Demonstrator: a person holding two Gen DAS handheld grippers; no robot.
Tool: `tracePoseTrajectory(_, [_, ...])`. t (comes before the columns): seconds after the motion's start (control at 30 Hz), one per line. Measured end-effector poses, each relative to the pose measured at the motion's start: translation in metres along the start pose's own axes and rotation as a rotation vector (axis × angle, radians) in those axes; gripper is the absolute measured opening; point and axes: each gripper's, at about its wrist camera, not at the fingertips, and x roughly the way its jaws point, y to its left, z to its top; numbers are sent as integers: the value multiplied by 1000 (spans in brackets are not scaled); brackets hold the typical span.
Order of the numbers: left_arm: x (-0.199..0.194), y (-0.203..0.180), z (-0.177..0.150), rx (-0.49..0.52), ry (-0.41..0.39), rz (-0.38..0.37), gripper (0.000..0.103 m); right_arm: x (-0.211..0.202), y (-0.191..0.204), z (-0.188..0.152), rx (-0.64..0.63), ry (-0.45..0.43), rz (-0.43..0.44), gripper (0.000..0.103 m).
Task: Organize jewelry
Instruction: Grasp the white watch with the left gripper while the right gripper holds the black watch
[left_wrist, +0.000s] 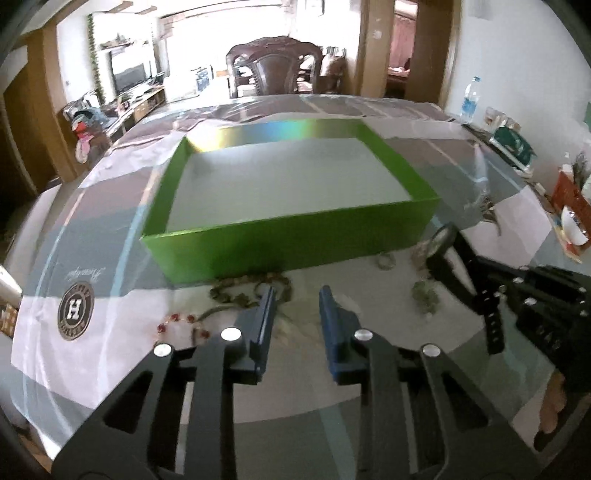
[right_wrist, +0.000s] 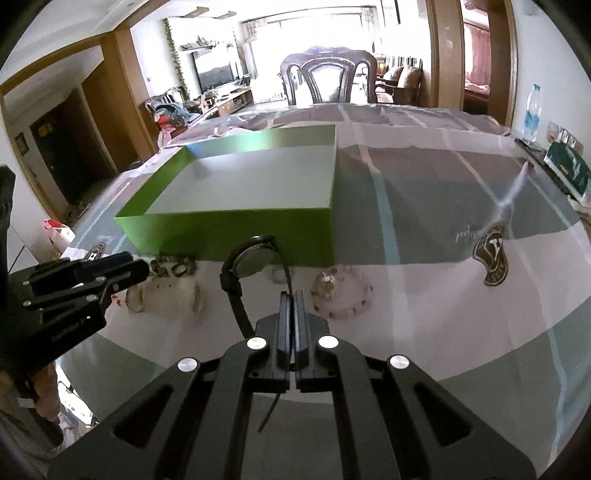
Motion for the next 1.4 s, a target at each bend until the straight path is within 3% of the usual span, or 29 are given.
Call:
tracePoseTrajectory(0.2, [9, 13, -17, -28, 53, -9, 49, 17, -5, -16, 22, 72, -3, 2])
tracePoseTrajectory(0.37, [8, 13, -31, -11, 82, -15, 52, 21, -6, -23, 37, 92, 5, 2])
tracePoseTrajectory(0.43, [4, 12, -35, -12, 83, -37, 66, 22, -3, -26, 32, 94, 13, 2])
tracePoseTrajectory(0.5, [2, 9, -37, -4, 76, -51, 74, 24, -1, -27, 29, 101, 19, 2])
tracePoseTrajectory(0.77, [8, -13, -37, 46, 84, -102, 77, 28, 5, -31, 21, 112, 31, 2])
tracePoseTrajectory(0.9, [19, -20, -38, 64, 92, -48, 78, 30, 7, -34, 18, 120, 34, 2])
tracePoseTrajectory(1.07, [23, -22, -36, 78, 89, -41, 77, 32, 13, -36, 7, 126, 42, 2])
tracePoseTrajectory(1.17, [30, -18, -33, 71, 103, -33, 72, 33, 14, -37, 6, 128, 44, 2])
tracePoseTrajectory(1.23, [41, -12, -34, 52, 136, -31, 63, 33, 14, -38, 7, 129, 47, 2])
tracePoseTrajectory(1.4, [48, -9, -37, 48, 144, -23, 61, 33, 14, -40, 9, 132, 45, 2])
